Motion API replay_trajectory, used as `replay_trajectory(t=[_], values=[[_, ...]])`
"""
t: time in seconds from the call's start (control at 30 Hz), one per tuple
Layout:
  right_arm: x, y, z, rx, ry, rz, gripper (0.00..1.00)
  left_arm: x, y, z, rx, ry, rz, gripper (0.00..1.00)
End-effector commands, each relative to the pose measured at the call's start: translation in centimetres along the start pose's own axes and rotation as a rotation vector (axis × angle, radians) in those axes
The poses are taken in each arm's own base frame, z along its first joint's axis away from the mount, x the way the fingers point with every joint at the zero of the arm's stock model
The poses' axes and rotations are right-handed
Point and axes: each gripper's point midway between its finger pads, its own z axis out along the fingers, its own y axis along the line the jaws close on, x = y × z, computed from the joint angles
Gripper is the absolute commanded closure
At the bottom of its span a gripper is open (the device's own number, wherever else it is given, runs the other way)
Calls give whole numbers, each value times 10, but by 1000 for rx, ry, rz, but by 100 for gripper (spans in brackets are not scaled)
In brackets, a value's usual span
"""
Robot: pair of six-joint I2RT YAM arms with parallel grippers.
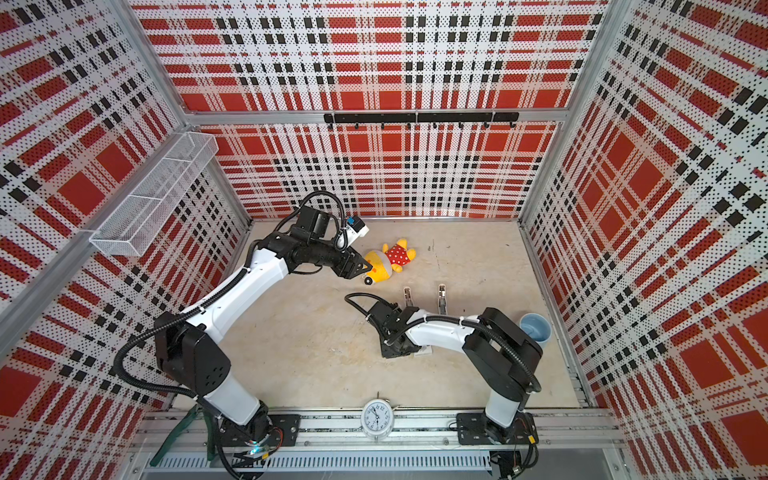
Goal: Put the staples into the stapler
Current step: 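Close the right gripper on a staple strip in the white box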
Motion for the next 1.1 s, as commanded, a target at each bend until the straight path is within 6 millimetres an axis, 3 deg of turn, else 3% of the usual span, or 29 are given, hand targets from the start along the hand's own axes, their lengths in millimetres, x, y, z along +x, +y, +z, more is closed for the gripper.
replay_trajectory(t=[0.0,1.07], values=[[-10,6,-3,-6,-37,-5,84,-2,4,3,6,-11,-12,36],[-19,8,-31,-44,-106,-20,83,-3,3,1,10,-16,-10,36]])
